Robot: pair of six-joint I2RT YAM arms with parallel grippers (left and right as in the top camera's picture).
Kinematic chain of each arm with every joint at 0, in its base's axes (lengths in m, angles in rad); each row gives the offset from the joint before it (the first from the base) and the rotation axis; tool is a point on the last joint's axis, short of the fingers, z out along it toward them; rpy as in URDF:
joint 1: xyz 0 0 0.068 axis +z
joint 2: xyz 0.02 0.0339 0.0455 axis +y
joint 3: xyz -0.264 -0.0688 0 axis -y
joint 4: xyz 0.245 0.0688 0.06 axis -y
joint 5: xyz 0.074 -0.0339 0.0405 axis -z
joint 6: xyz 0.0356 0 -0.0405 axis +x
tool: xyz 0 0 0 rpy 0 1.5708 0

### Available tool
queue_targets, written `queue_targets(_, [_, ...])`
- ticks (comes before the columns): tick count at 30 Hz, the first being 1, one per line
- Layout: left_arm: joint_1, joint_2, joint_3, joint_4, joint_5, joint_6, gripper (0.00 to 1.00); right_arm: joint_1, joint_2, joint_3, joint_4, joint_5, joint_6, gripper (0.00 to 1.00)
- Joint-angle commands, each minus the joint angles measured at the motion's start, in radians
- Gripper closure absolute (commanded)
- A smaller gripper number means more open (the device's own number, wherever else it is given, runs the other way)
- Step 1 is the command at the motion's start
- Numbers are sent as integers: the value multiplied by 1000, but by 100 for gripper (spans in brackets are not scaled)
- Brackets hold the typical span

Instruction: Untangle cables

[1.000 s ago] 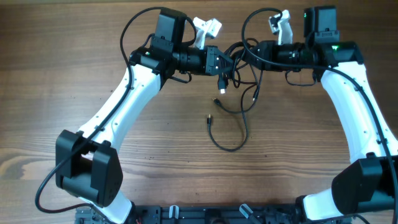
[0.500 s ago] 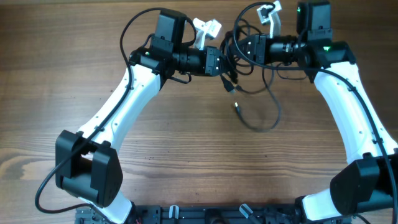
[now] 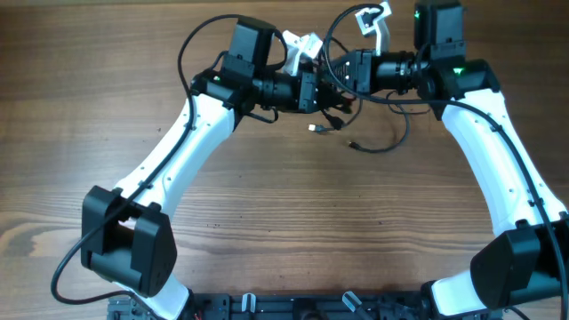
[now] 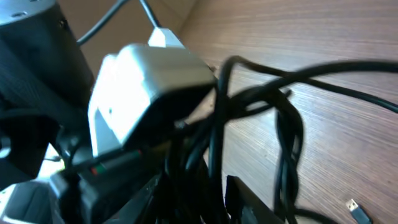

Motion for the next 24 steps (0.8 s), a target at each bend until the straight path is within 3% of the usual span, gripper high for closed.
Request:
queue_targets(1, [40,-20,12,-34,-107,28,85,12,-3,3,-51,102,51,72])
queue_targets(3, [41,-20,12,-90,-179,28,80,8,-3,3,-91,207,68,83])
queue_targets(5, [32,-20,12,-156,-265,28,61,10,-3,3,-134,313,85,94])
queue_targets(7, [21,-20,12,-215,-368,28,46,10,-3,3,-166,366,84,96])
queue_targets(11, [5,-20,12,-278,-513,28,31,10,-3,3,-204,400,72,96])
queue_targets(20, [5,25,12,-275,-729,27,23,-24,-3,3,-254,557,73,93])
queue_targets(24, [7,109,12,-226,-732,-53,22,-40,-3,3,-253,559,72,68])
